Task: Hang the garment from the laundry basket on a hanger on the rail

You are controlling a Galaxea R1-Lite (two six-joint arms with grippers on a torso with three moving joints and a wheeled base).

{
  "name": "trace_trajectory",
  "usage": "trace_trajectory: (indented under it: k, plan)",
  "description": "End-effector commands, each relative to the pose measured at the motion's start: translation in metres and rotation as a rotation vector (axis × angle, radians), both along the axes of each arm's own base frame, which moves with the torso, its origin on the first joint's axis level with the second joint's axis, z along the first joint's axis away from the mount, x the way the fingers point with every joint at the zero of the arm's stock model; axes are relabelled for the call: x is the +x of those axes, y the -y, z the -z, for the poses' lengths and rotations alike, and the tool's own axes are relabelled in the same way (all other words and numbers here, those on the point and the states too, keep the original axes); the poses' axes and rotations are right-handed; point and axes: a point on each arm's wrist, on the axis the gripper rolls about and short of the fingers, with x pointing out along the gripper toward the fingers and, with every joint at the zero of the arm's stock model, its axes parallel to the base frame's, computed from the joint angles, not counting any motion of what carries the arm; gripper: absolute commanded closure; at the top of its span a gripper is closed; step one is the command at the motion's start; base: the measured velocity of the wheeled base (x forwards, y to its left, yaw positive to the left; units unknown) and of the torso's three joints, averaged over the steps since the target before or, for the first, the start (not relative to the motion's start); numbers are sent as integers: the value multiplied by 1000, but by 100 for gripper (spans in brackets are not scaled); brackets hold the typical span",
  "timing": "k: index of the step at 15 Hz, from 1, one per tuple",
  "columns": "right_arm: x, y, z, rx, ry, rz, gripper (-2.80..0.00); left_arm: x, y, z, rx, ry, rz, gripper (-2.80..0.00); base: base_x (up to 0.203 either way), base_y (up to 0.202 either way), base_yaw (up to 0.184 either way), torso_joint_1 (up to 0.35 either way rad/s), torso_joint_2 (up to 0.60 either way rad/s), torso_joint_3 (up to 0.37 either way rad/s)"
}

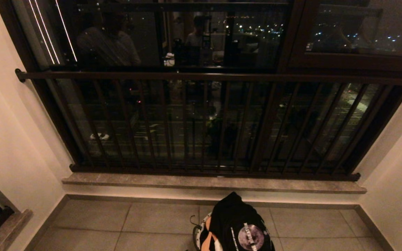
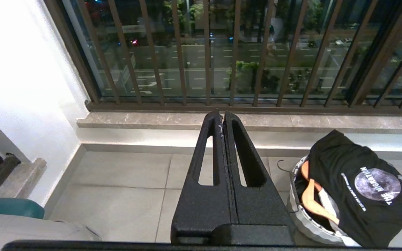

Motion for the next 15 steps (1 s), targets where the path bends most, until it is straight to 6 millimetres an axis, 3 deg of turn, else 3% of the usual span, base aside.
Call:
trace_trajectory:
  k: [1, 15]
  plan:
    - [0, 0, 0, 0, -1, 0, 0, 1, 0, 2, -1, -8, 0, 0, 0, 0, 0, 0, 0, 0]
    - [0, 0, 0, -3, 0, 0, 0, 1, 0, 2, 2, -6, 0, 0, 0, 0, 0, 0, 0, 0]
